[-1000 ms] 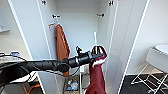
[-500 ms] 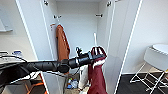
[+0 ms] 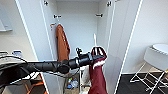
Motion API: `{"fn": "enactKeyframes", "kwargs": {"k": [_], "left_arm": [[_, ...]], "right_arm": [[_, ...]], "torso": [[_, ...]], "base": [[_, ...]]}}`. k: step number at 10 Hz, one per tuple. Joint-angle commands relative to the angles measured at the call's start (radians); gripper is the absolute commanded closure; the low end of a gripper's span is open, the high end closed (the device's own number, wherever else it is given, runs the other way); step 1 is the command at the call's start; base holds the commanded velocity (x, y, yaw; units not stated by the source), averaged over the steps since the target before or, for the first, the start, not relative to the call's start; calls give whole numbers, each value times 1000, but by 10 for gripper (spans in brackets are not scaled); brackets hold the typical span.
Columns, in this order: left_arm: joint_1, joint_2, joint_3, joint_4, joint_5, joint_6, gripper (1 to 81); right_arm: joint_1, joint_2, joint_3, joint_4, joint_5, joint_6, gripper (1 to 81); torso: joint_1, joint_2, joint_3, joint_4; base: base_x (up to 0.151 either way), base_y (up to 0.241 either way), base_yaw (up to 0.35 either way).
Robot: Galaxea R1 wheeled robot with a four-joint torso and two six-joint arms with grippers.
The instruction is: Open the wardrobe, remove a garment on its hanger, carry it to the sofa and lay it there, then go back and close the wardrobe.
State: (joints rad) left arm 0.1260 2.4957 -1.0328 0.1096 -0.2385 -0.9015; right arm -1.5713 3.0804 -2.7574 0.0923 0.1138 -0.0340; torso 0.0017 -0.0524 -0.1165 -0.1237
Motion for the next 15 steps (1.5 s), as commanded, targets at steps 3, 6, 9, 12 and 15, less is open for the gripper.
{"fn": "enactKeyframes", "kwargs": {"k": [3, 6, 9, 12, 15], "left_arm": [[-125, -27, 53, 99, -68, 27, 811], [-121, -84, 71, 91, -74, 19, 811], [-121, -92, 68, 90, -76, 18, 811], [-121, -87, 68, 93, -99, 18, 811], [-121, -76, 63, 94, -104, 18, 811]], "right_arm": [[33, 8, 4, 1, -48, -3, 10], [29, 7, 1, 3, -46, -3, 10], [33, 7, 0, 3, -48, -3, 10], [32, 7, -2, 3, -48, -3, 10], [30, 5, -2, 4, -46, -3, 10]], "torso": [[0, 0, 0, 0], [0, 0, 0, 0], [0, 0, 0, 0], [0, 0, 0, 0], [1, 0, 0, 0]], "base": [[0, 0, 0], [0, 0, 0], [0, 0, 0], [0, 0, 0], [-43, 0, 0]]}}
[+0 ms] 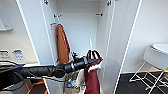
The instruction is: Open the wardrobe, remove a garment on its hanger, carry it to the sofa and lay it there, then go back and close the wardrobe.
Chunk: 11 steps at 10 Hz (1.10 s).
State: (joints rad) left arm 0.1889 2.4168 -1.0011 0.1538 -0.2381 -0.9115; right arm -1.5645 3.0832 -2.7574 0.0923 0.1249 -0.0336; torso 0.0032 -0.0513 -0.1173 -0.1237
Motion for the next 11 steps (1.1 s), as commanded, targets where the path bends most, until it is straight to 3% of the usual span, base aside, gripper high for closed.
{"fn": "enactKeyframes", "kwargs": {"k": [1, 4, 11], "left_arm": [[-180, 2, 29, 50, -104, 28, 811], [-177, 4, 25, 47, -104, 25, 811], [-177, -22, 19, 56, -89, 19, 811]], "right_arm": [[22, 2, -2, 4, -50, -3, 10], [20, 2, -2, 6, -48, -3, 10], [17, 1, -4, 0, -50, -5, 10]], "torso": [[0, 0, 0, 0], [-3, -2, 1, 0], [-3, -1, 1, 0]], "base": [[0, 0, 0], [0, 0, -152], [0, 0, -291]]}}
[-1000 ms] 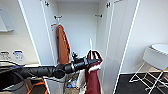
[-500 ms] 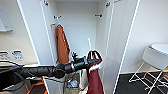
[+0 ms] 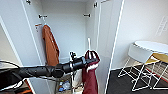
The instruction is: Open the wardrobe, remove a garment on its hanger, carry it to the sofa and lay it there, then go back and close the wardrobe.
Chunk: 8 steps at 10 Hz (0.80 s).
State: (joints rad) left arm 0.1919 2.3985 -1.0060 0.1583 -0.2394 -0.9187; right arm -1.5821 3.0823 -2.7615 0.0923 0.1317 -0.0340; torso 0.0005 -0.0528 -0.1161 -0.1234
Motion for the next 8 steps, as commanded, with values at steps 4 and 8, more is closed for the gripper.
{"fn": "enactKeyframes", "kwargs": {"k": [4, 8], "left_arm": [[-180, -24, 32, 61, -63, 26, 811], [-180, -24, 33, 63, -38, 26, 811]], "right_arm": [[36, -49, 43, -10, -73, -10, 10], [21, -247, 342, -74, -64, -12, 10]], "torso": [[0, 0, 0, 0], [0, 0, 0, 0]], "base": [[0, 0, -332], [0, 0, -335]]}}
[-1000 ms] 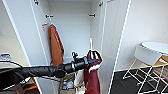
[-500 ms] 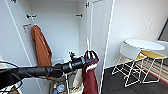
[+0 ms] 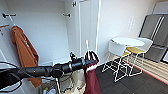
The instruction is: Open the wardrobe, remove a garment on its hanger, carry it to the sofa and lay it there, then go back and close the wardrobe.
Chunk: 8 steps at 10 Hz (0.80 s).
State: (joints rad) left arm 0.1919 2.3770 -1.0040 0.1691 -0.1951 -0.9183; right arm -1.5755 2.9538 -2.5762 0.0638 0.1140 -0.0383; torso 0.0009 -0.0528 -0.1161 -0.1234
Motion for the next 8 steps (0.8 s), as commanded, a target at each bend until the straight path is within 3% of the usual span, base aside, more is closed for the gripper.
{"fn": "enactKeyframes", "kwargs": {"k": [1, 4, 8], "left_arm": [[-180, -5, 36, 52, -64, 26, 811], [-180, -10, 44, 52, -61, 26, 811], [-180, -10, 61, 53, -56, 26, 811]], "right_arm": [[1, -140, 180, -62, -39, -8, 10], [-25, -160, 202, -104, -37, -8, 10], [-35, -255, 321, -96, -20, -3, 10]], "torso": [[0, 0, 0, 0], [0, 0, 0, 0], [0, 0, 0, 0]], "base": [[0, 0, -336], [0, 0, -339], [0, 0, -342]]}}
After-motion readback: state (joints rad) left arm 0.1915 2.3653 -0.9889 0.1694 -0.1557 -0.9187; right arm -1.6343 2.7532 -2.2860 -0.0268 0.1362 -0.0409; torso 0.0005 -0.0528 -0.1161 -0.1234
